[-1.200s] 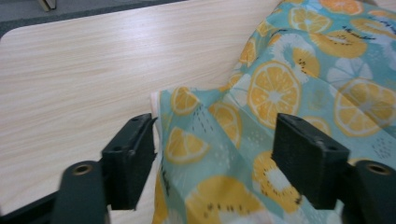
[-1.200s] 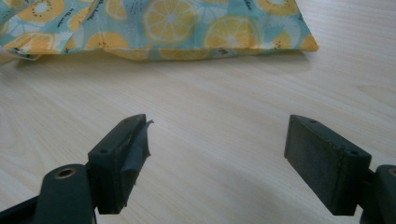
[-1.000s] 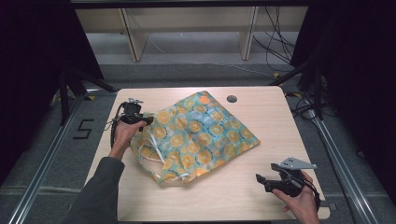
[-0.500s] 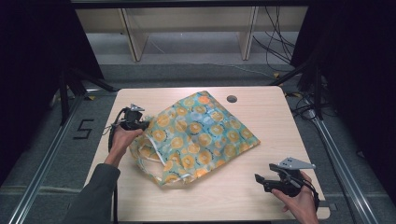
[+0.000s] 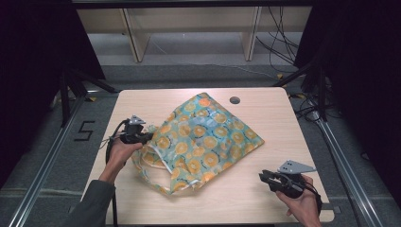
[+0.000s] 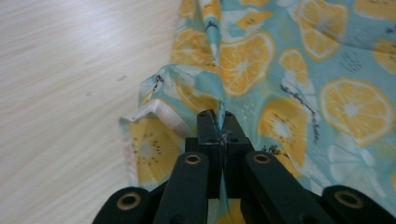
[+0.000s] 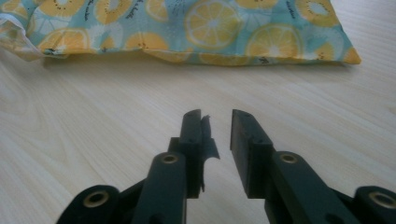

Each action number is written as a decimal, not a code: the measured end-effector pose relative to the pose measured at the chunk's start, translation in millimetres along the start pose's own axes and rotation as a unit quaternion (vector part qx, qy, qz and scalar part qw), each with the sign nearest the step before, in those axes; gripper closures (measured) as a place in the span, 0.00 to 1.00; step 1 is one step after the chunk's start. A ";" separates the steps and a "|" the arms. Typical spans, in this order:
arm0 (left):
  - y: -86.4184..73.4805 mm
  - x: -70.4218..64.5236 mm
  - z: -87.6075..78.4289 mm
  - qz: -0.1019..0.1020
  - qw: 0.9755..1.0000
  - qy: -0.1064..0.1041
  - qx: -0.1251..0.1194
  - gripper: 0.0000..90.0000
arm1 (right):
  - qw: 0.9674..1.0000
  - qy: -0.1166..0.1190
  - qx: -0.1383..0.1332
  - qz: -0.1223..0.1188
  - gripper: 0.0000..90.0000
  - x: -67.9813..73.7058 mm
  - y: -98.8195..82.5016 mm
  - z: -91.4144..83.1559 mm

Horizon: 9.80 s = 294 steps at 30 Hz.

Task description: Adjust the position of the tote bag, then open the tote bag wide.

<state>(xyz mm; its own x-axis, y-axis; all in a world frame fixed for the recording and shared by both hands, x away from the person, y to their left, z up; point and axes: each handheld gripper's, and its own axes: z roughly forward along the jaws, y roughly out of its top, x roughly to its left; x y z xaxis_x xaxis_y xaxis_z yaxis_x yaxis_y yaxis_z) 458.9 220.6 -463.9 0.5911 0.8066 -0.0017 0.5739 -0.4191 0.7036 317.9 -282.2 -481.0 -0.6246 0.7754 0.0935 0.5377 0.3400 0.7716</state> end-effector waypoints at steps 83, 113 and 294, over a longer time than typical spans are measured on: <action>-37.0 -179.9 -47.7 0.116 0.983 -0.137 -0.044 0.35 | 0.995 0.073 0.005 -0.065 0.58 27.1 53.8 21.7; 56.0 -117.7 -49.6 0.093 0.981 -0.116 -0.126 0.97 | 0.994 0.090 -0.024 -0.052 0.54 33.8 64.4 1.0; 56.0 -64.1 -5.0 0.080 0.994 -0.063 -0.028 0.84 | 0.993 0.004 0.035 -0.112 1.00 1.5 200.5 101.5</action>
<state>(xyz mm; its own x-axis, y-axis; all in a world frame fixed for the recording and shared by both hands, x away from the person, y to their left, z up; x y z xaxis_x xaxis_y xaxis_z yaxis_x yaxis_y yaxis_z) 450.3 147.6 -420.8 0.7406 0.6714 0.0276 0.4362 -0.5116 0.7402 482.3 -158.8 -390.0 -0.7371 0.6721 -0.0704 0.4225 0.5396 0.7282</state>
